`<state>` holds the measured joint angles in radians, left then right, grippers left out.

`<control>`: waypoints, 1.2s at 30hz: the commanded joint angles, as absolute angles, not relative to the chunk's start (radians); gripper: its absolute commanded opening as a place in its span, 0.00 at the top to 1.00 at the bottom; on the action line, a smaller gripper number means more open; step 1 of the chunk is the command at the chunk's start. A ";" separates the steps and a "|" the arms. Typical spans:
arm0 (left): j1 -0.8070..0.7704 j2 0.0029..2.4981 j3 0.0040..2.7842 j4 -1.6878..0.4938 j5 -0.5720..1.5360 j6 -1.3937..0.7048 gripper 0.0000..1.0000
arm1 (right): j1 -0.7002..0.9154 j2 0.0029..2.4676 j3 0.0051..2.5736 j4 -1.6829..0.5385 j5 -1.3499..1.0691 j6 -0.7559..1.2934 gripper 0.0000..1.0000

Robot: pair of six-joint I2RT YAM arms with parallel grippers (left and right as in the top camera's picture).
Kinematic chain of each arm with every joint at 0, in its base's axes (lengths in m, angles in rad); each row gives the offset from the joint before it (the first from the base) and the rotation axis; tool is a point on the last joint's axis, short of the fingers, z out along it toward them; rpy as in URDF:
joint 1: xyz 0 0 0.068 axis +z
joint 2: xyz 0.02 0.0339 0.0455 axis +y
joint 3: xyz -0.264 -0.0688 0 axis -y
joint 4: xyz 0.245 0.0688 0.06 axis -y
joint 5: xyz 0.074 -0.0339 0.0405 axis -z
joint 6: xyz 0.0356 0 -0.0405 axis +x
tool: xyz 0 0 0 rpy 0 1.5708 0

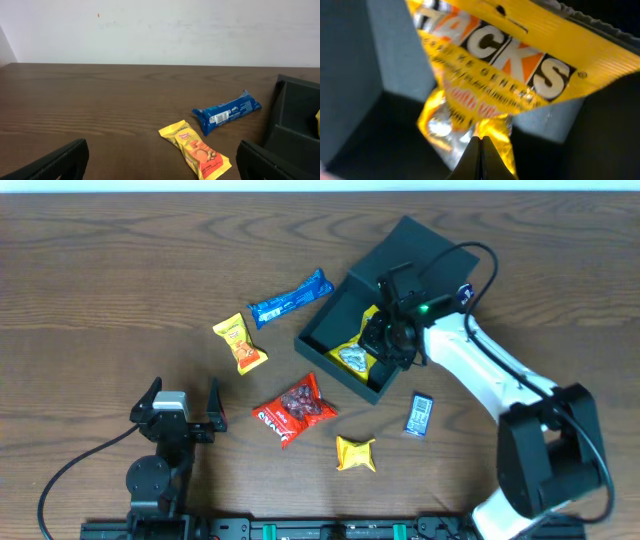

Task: Pack container
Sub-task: 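Lower the yellow bag into the box and open the right gripper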

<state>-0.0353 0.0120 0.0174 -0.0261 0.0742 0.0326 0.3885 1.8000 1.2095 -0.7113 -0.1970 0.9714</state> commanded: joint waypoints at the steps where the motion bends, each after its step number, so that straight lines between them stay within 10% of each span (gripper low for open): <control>1: -0.033 0.010 0.004 -0.070 0.086 0.030 0.05 | 0.400 1.827 1.209 -0.694 -0.178 0.947 0.98; 36: -0.033 0.010 0.004 -0.070 0.086 0.030 0.05 | 0.424 1.748 1.199 -0.673 -0.198 0.949 0.98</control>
